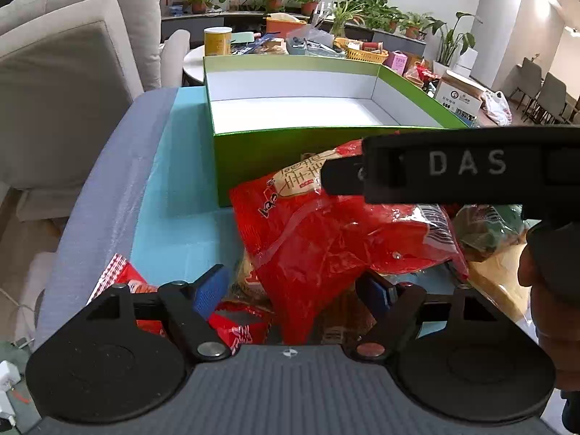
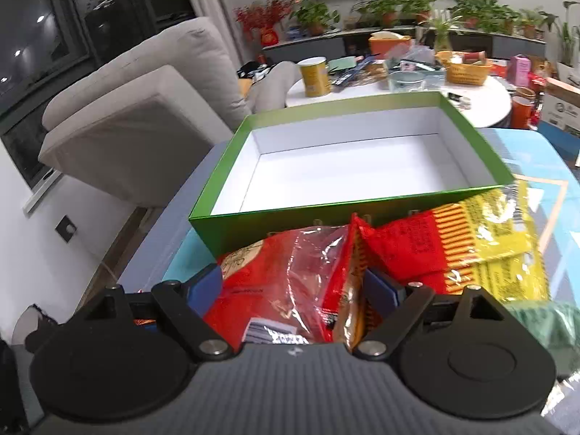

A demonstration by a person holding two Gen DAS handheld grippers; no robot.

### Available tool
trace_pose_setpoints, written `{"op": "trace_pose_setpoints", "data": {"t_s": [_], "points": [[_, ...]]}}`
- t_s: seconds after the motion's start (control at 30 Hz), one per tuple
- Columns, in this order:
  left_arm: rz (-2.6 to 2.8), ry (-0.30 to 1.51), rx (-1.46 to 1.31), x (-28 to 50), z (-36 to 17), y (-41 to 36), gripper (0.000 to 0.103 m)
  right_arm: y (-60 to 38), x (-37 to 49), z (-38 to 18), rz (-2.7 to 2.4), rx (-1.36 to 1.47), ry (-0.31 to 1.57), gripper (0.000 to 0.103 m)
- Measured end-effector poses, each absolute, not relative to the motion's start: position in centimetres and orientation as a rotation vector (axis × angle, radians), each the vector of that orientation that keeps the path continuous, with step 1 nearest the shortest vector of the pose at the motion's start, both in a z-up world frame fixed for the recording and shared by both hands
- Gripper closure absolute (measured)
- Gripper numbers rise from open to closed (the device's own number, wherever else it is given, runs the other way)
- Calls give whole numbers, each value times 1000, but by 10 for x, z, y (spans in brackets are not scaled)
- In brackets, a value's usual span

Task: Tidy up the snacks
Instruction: 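Grasp the large red snack bag with the left tool, then lift the red bag with the left tool and lower it into the box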

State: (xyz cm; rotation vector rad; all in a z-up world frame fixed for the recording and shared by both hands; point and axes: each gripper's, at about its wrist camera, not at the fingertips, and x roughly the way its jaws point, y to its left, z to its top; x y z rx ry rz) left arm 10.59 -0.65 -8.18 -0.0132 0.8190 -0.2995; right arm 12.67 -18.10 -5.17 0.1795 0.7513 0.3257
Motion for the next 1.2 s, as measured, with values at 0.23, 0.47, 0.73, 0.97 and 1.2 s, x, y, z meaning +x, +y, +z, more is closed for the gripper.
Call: {"op": "trace_pose_setpoints", "data": {"t_s": [0.23, 0.47, 0.73, 0.97, 1.2], "points": [[-329, 823, -54, 114, -84, -2, 38, -180, 127, -55, 386, 182, 748, 46], [-329, 802, -60, 106, -76, 1, 52, -181, 118, -47, 408, 225, 760, 54], [-336, 728, -80, 81, -55, 5, 57, -168, 81, -23, 400, 161, 675, 57], [-332, 611, -46, 65, -21, 2, 58, -175, 70, 4, 414, 180, 569, 57], [-324, 524, -18, 84, 12, -5, 58, -187, 98, 28, 436, 239, 473, 57]]}}
